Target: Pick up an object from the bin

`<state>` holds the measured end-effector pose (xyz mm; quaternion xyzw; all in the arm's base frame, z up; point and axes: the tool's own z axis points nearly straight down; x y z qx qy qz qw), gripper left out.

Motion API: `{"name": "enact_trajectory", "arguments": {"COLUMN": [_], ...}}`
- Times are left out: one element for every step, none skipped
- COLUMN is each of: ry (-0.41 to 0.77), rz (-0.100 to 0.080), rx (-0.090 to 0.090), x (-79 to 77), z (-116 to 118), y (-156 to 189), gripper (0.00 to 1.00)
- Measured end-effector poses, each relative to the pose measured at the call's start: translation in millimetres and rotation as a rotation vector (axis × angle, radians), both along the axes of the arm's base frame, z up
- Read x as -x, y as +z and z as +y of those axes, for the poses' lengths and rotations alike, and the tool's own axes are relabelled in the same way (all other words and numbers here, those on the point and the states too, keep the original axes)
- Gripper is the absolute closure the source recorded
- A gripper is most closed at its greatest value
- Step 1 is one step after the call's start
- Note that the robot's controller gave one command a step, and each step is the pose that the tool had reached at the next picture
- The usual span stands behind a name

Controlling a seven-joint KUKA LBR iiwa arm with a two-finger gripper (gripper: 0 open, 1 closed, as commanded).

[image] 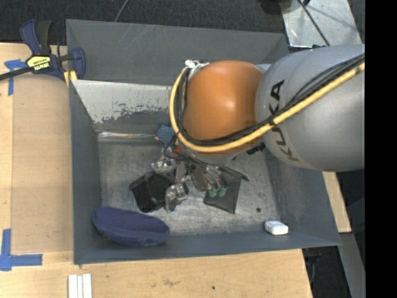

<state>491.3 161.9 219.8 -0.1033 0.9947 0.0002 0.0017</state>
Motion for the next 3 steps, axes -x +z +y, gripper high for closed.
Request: {"name": "enact_trajectory", "arguments": {"ry": [-0.001,0.359,0.356], "rz": [0.003,-0.02,-0.024], "rx": [0.0,-0.004,-0.006], "x": [0.1,-33.7,-35.1], "z": [-0.1,12.8,13.3], "y": [-1.9,-127.0,-127.2], "gripper": [0.0,0.0,1.0]}}
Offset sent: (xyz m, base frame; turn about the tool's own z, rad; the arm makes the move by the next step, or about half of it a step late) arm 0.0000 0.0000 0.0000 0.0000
